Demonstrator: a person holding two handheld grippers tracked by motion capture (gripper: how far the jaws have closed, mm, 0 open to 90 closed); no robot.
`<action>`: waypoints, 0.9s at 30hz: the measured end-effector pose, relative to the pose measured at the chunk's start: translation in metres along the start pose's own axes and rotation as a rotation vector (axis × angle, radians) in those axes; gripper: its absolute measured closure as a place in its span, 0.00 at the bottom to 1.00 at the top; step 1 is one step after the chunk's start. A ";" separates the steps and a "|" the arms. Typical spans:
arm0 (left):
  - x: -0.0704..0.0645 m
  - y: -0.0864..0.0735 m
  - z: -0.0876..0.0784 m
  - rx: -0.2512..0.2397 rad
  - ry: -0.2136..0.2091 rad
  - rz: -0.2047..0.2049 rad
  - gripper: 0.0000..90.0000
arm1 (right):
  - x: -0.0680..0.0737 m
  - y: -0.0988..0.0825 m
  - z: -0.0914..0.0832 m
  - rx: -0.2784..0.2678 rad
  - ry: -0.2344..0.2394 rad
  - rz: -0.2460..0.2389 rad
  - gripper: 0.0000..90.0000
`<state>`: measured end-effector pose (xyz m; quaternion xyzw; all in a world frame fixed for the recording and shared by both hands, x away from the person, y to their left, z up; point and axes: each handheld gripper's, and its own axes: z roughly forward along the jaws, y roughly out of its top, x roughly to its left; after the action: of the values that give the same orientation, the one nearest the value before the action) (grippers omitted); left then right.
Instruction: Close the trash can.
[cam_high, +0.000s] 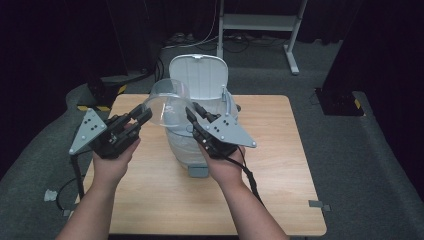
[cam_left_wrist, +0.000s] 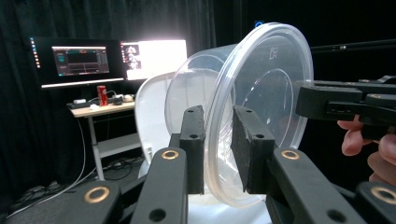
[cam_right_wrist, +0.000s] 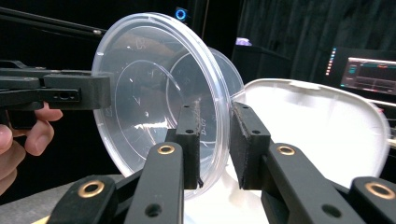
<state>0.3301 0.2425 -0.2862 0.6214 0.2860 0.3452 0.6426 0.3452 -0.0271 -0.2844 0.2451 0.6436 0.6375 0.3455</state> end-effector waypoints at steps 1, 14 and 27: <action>0.000 0.001 0.003 0.003 -0.001 0.003 0.82 | -0.002 0.000 0.000 0.001 -0.004 -0.002 0.83; 0.000 -0.002 0.056 0.053 -0.040 0.024 0.82 | -0.039 -0.009 0.001 0.046 -0.086 0.022 0.83; 0.011 -0.020 0.085 0.110 -0.048 -0.028 0.81 | -0.057 -0.024 0.018 0.094 -0.126 0.042 0.81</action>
<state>0.4058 0.2001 -0.2998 0.6597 0.2978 0.3051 0.6190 0.3984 -0.0605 -0.2993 0.3144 0.6444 0.5969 0.3599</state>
